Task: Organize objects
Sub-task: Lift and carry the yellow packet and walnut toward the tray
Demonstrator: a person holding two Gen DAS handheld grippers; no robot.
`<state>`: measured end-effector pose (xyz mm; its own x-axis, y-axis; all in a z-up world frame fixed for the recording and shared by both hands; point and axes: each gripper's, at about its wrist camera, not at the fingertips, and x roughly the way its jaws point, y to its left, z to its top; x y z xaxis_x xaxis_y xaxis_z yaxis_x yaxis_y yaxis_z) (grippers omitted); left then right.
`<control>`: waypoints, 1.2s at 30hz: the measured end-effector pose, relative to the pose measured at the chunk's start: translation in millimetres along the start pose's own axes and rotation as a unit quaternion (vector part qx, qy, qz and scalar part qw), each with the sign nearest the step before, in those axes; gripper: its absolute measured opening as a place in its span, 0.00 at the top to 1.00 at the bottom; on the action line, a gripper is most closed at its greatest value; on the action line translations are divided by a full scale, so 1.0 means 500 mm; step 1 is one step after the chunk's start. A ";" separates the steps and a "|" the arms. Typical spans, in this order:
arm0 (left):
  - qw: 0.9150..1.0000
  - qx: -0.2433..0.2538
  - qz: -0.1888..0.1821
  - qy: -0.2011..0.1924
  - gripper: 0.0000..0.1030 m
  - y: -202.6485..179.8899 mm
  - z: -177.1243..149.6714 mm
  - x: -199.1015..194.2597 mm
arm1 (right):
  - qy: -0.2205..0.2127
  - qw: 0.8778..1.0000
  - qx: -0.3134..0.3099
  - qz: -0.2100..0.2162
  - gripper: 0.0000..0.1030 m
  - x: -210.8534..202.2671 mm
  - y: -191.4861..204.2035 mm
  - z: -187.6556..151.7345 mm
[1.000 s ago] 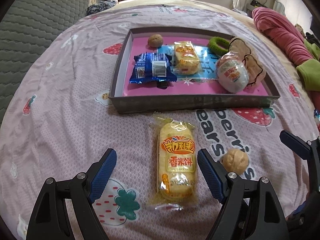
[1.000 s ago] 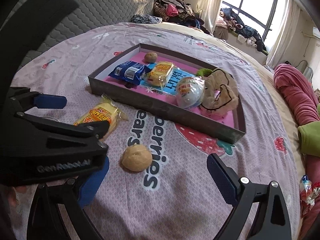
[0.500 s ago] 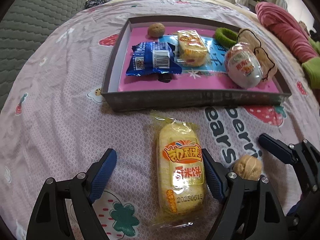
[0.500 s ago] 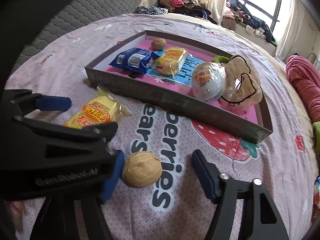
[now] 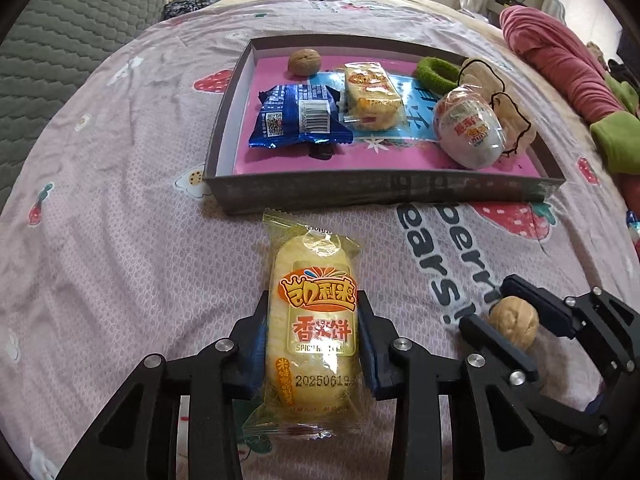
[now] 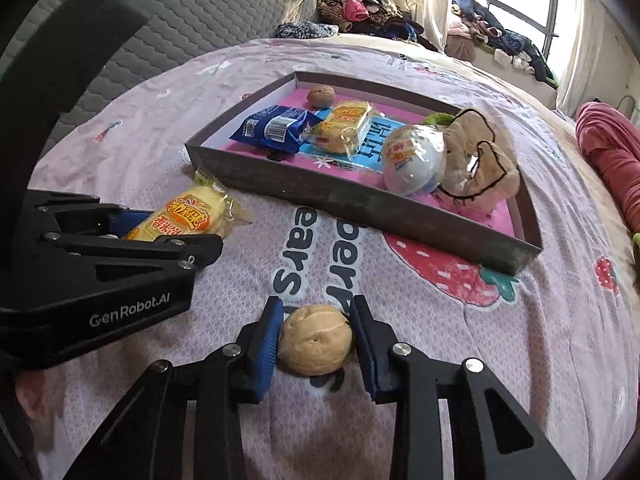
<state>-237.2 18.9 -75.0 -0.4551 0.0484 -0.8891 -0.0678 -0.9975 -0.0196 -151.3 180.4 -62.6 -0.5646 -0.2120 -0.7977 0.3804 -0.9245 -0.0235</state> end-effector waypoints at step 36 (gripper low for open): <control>0.994 0.016 -0.015 -0.107 0.63 -0.038 0.007 -0.282 | -0.113 0.993 0.015 -0.044 0.66 -0.272 -0.030 0.070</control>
<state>-174.6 31.0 52.4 -0.6306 0.0904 -0.7708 -0.1097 -0.9936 -0.0267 -106.0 212.1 67.4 -0.7458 -0.1927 -0.6377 0.3022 -0.9509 -0.0661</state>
